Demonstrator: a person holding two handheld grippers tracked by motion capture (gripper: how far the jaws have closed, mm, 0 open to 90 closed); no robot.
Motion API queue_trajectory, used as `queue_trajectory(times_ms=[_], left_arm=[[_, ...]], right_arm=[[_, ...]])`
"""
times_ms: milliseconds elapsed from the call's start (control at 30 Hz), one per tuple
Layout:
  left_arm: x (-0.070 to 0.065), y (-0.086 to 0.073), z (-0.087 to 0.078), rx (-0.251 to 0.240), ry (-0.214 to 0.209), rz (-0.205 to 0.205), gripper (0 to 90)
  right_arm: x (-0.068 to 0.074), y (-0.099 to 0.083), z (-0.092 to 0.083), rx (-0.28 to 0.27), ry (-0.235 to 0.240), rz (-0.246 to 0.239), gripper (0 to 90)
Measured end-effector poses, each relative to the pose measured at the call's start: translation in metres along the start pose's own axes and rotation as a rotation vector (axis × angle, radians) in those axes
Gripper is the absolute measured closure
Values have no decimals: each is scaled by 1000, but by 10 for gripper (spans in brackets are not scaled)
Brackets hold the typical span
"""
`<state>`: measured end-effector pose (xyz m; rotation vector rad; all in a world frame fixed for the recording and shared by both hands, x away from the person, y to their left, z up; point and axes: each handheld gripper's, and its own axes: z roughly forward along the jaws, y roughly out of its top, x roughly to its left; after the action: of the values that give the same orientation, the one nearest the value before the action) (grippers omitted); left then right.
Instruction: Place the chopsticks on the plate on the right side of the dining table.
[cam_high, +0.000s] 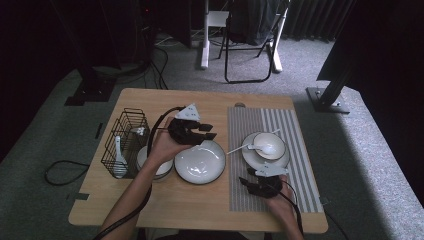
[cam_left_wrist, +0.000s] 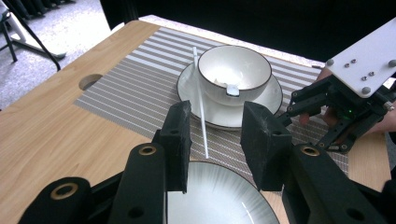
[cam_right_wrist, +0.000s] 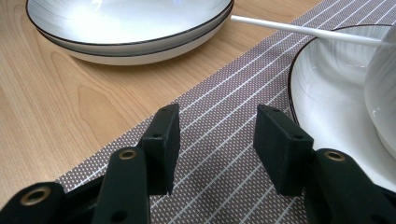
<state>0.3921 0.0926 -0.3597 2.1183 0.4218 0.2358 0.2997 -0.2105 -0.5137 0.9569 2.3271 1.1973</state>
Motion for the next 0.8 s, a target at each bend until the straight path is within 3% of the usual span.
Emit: queue_trajectory(times_ms=[267,800], left_arm=[[-2,5,-14,-13,7,0,638],[-10,20,-48,-2,57,56,638]], right_arm=[[0,0,0,1,0,2,502],[0,0,0,-1,1,1,502]])
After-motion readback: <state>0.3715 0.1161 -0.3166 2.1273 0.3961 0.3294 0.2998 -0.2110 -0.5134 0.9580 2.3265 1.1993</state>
